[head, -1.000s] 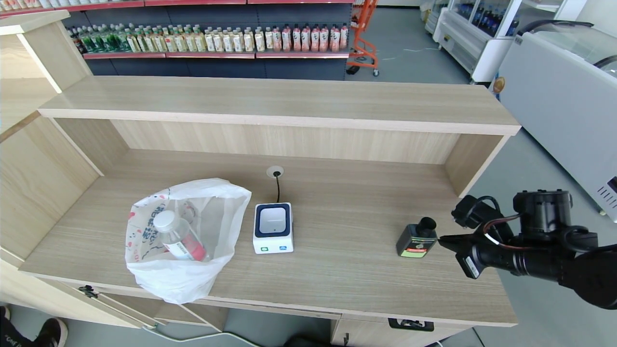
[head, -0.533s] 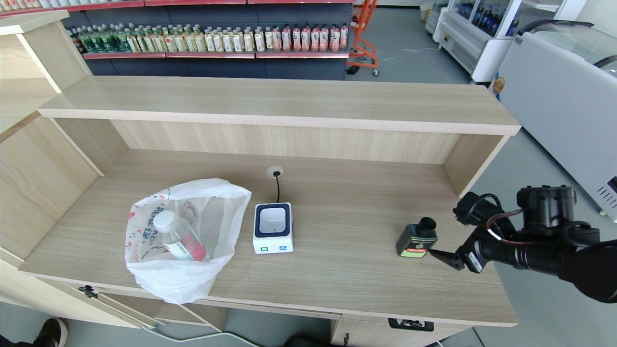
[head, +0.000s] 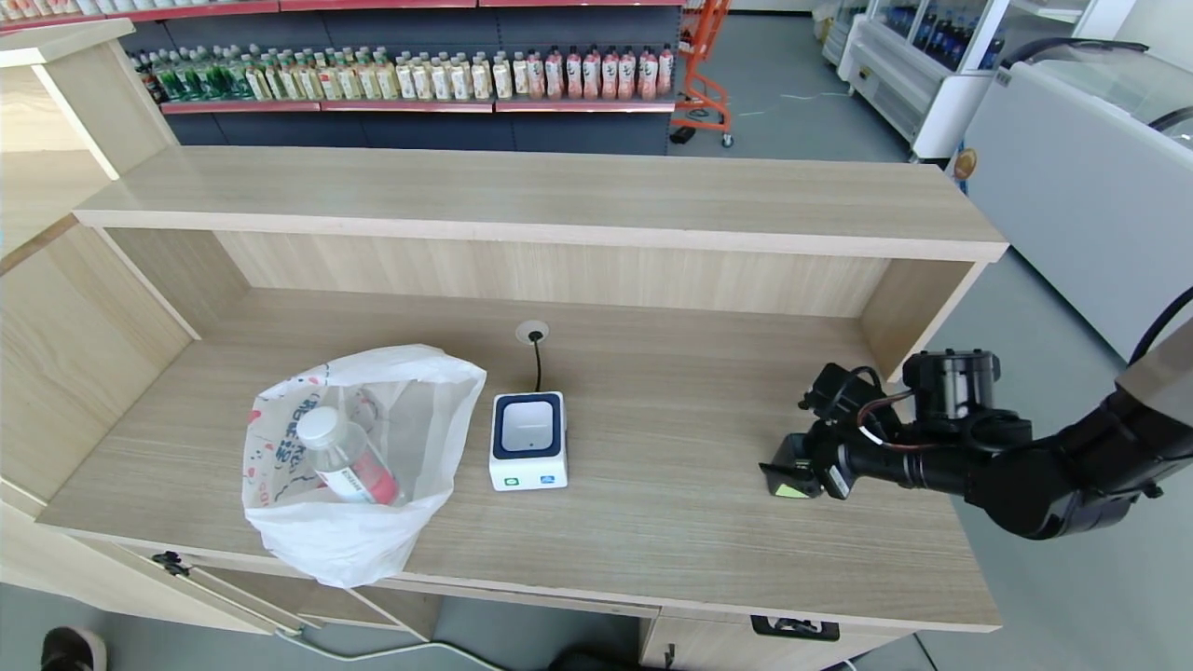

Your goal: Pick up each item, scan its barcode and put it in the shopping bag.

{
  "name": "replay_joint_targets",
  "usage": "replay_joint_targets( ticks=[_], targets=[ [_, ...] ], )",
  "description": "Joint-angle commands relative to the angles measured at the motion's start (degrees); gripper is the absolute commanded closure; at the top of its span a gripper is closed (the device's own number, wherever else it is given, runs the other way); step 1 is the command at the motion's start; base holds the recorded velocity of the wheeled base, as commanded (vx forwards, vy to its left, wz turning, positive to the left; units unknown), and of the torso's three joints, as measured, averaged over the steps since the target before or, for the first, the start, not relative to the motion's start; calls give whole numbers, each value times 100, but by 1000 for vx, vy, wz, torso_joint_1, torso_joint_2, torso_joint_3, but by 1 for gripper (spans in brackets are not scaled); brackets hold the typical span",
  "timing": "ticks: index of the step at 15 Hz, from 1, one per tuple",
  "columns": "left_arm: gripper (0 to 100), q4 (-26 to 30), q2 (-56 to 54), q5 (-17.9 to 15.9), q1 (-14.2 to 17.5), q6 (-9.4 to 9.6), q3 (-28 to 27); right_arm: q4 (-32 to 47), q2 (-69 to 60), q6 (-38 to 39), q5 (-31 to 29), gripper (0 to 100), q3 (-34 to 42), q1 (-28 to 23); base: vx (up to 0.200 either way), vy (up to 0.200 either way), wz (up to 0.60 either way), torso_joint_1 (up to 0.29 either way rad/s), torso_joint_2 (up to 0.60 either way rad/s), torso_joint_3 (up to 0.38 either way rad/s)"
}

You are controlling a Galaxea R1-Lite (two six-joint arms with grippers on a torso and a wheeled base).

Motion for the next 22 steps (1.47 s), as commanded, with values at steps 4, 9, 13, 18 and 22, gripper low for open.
replay_joint_targets(
  ticks=[4,9,13,18,22],
  targets=[
    [0,-1,-2,1,0,-3,0,-33,433,8,29,100,-52,-53,0,0,0,0,0,0],
    [0,-1,-2,1,0,-3,0,-596,-252,60,29,100,264,-97,0,0,0,0,0,0],
    [0,-1,-2,1,0,-3,0,-649,-1896,-467,29,100,1214,-344,0,0,0,0,0,0],
    [0,-1,-2,1,0,-3,0,-341,-3074,-4668,1725,100,1829,-625,0,0,0,0,0,0],
    [0,-1,-2,1,0,-3,0,977,-3170,-7973,2552,100,1829,131,0,0,0,0,0,0]
  ],
)
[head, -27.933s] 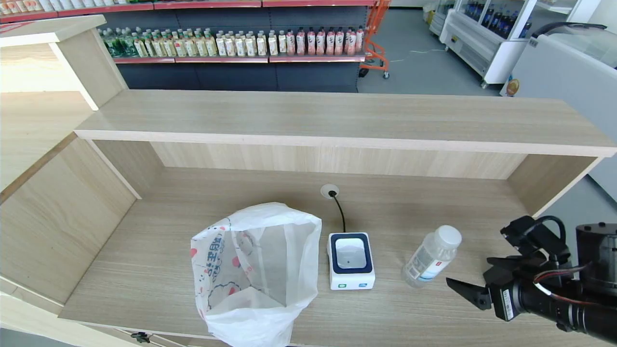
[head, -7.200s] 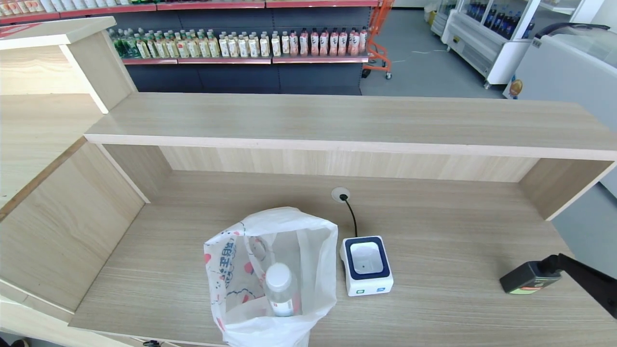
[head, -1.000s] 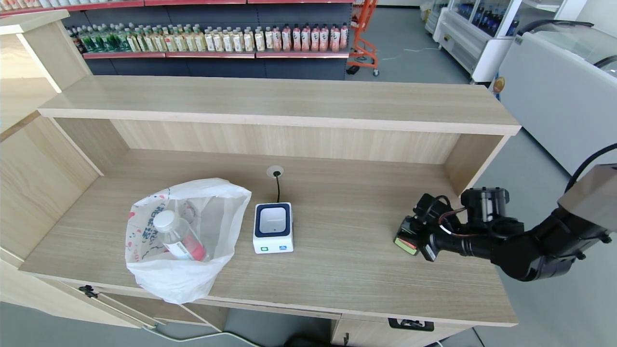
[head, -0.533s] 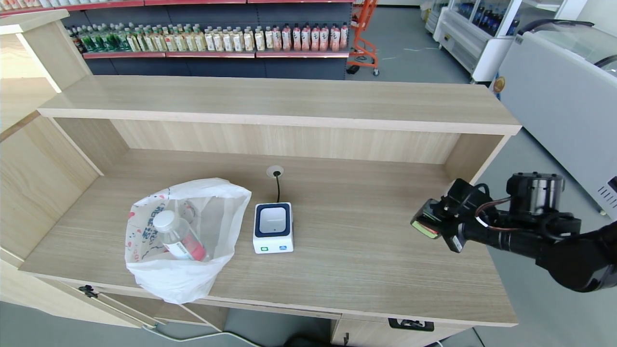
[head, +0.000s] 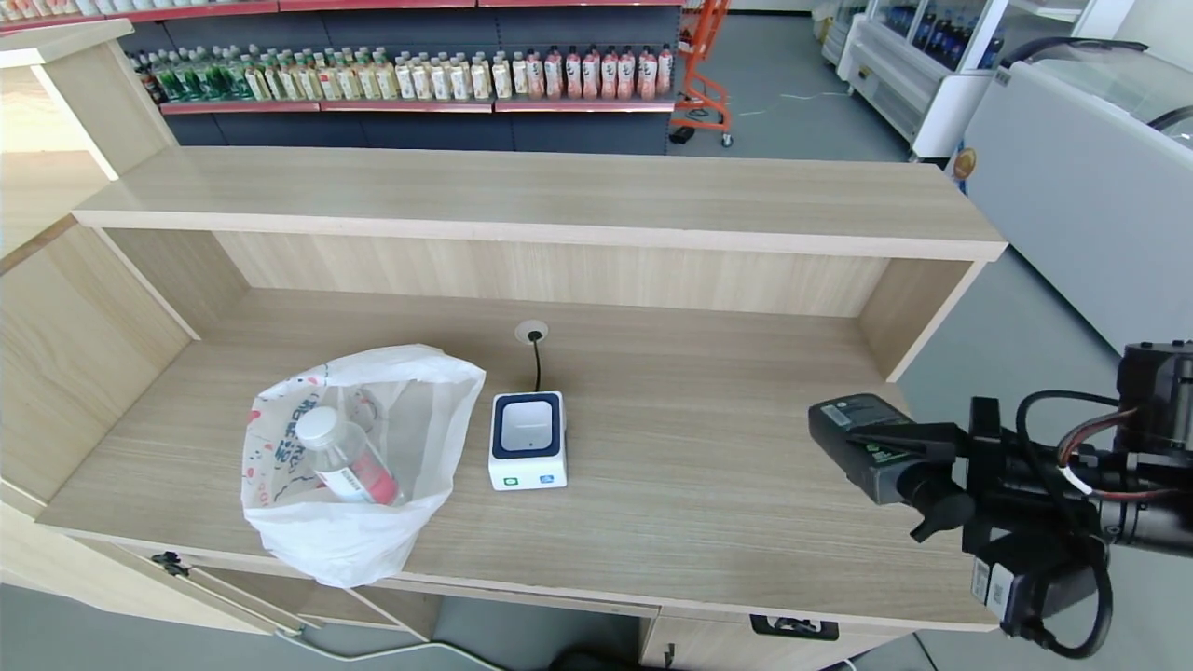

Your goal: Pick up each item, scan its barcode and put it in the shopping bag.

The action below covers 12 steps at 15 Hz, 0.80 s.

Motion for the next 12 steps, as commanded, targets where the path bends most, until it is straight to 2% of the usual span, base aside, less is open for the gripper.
replay_joint_targets(
  ticks=[1,2,3,6,9,12],
  targets=[
    [0,-1,-2,4,0,-2,0,754,-181,-1132,517,100,38,515,0,0,0,0,0,0],
    [0,-1,-2,4,0,-2,0,1167,-172,-1642,623,100,29,559,0,0,0,0,0,0],
    [0,-1,-2,4,0,-2,0,1694,-154,-2477,631,100,3,647,0,0,0,0,0,0],
    [0,-1,-2,4,0,-2,0,1773,4,-3479,798,100,3,884,0,0,0,0,0,0],
    [0,-1,-2,4,0,-2,0,1703,355,-4015,1343,100,-50,1034,0,0,0,0,0,0],
    [0,-1,-2,4,0,-2,0,1026,900,-4077,1888,100,-269,1359,0,0,0,0,0,0]
  ],
)
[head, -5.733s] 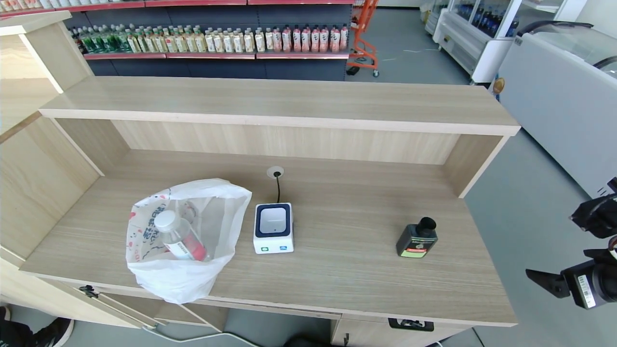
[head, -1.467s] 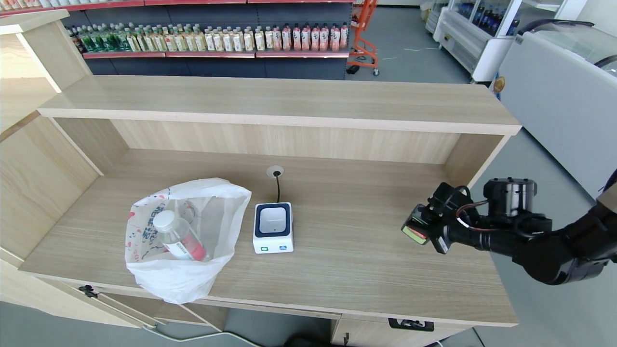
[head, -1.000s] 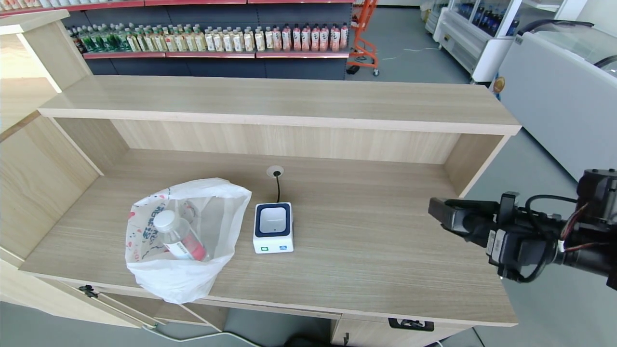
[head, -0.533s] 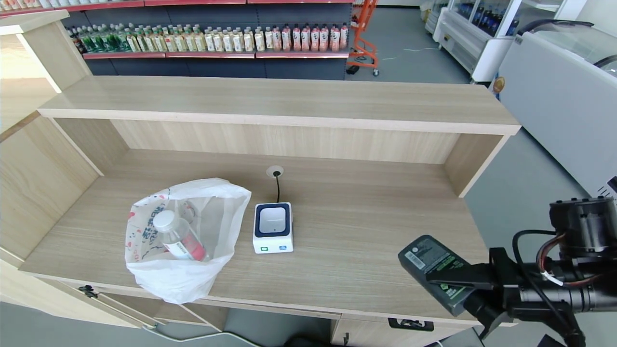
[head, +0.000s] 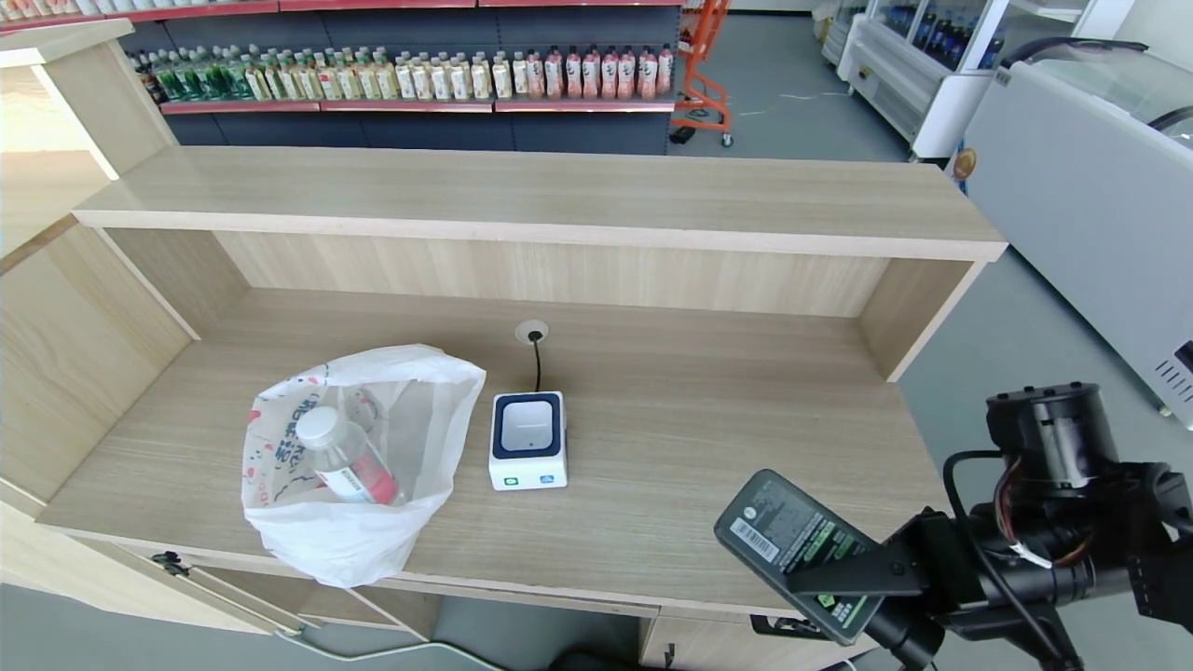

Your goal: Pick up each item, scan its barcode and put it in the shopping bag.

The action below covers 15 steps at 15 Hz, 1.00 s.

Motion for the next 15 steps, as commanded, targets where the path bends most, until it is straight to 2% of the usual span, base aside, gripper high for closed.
replay_joint_targets(
  ticks=[1,4,7,9,11,15],
  targets=[
    [0,-1,-2,4,0,-3,0,-310,591,-12,112,100,-125,267,0,0,0,0,0,0],
    [0,-1,-2,4,0,-3,0,-451,829,-118,147,100,-178,381,0,0,0,0,0,0],
    [0,-1,-2,4,0,-3,0,-460,1268,-127,253,100,-564,1128,0,0,0,0,0,0],
    [0,-1,-2,4,0,-3,0,-565,1549,-127,253,100,-872,1339,0,0,0,0,0,0],
    [0,-1,-2,4,0,-3,0,-829,1822,-100,253,100,-1109,1400,0,0,0,0,0,0],
    [0,-1,-2,4,0,-3,0,-846,2156,-74,253,100,-1593,1567,0,0,0,0,0,0]
  ],
)
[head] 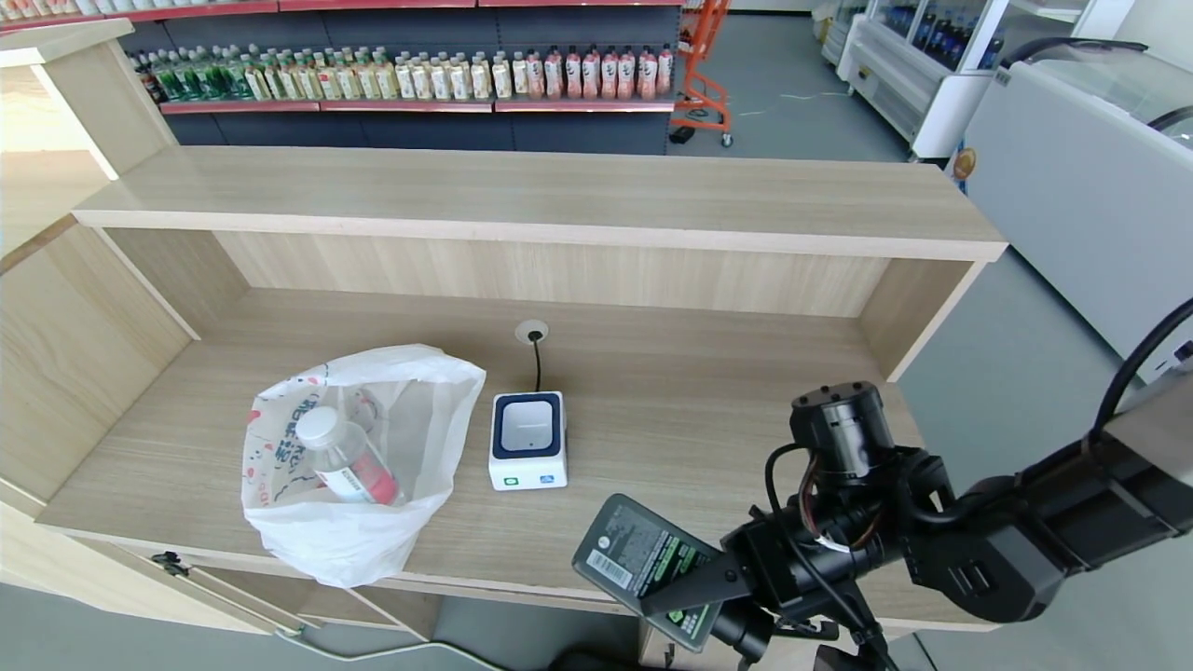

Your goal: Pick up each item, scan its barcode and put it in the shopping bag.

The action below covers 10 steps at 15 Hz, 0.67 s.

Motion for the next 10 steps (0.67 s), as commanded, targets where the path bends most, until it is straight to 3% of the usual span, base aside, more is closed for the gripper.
replay_joint_targets(
  ticks=[1,10],
  targets=[
    [0,-1,-2,1,0,-3,0,4,347,28,1,100,-370,180,0,0,0,0,0,0],
    [0,7,-2,1,0,-3,0,-40,1305,397,-7,100,-1416,663,0,0,0,0,0,0]
  ],
)
